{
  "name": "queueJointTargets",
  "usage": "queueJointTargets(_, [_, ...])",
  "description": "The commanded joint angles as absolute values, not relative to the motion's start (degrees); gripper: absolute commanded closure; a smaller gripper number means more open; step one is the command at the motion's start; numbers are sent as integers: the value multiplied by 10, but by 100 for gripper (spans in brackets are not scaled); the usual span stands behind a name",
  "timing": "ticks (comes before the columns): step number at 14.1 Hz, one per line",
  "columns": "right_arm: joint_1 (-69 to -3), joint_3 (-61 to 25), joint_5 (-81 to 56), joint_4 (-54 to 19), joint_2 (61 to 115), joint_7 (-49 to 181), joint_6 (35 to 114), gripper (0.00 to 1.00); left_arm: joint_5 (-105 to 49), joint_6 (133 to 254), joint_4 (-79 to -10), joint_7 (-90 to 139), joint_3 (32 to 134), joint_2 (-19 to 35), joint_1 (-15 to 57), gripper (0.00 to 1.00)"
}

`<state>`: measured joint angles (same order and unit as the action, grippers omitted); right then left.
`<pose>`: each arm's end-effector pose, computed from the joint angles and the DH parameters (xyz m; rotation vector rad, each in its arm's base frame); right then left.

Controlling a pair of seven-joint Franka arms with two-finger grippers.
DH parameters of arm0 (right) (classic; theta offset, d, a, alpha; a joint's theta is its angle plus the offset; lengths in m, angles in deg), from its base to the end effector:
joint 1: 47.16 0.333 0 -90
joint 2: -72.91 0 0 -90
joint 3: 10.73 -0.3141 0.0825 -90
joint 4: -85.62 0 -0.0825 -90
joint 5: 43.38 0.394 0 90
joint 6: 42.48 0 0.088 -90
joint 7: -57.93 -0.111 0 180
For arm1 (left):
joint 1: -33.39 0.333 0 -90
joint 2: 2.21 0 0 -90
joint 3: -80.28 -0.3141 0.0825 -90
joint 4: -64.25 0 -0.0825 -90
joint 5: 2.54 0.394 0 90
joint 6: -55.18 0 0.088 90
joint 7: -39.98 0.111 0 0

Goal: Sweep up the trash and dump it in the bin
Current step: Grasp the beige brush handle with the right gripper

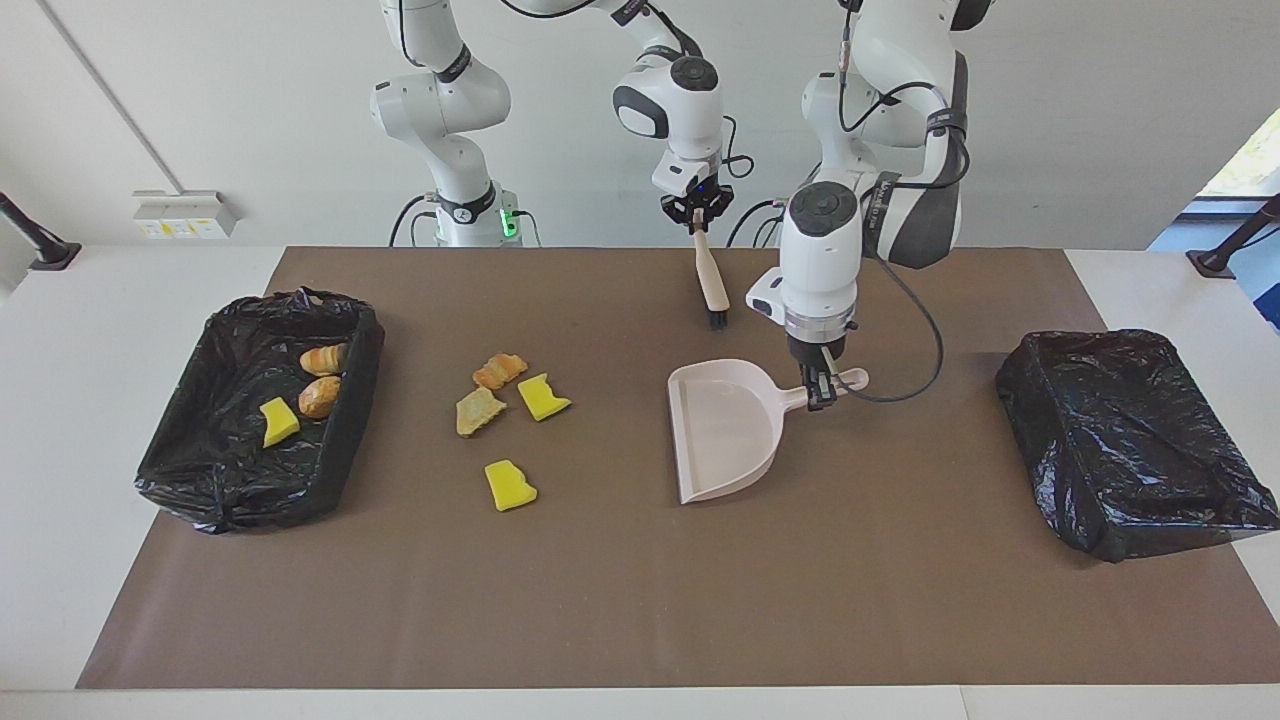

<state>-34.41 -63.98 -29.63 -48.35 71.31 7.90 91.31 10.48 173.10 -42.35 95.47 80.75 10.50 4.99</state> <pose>0.2040 0.4691 0.3305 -3.0377 -0.1726 0.1840 0.5488 -0.2877 0.3885 -2.0771 2.0992 0.1021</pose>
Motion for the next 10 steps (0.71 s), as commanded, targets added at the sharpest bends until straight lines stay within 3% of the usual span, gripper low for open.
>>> queueJointTargets(1, [-367, -636, -318, -429, 727, 64, 834, 100, 110, 1748, -439, 925, 800, 99, 34, 100])
queueJointTargets(2, [-371, -629, -318, -426, 719, 65, 812, 100, 110, 1747, -440, 925, 800, 99, 32, 100])
queueJointTargets(7, [-371, -516, -286, -429, 573, 171, 623, 100, 108, 1731, -440, 924, 800, 96, 14, 100])
queueJointTargets(10, [-371, -438, -276, -446, 503, 249, 548, 100, 107, 1734, -446, 913, 800, 91, -4, 100])
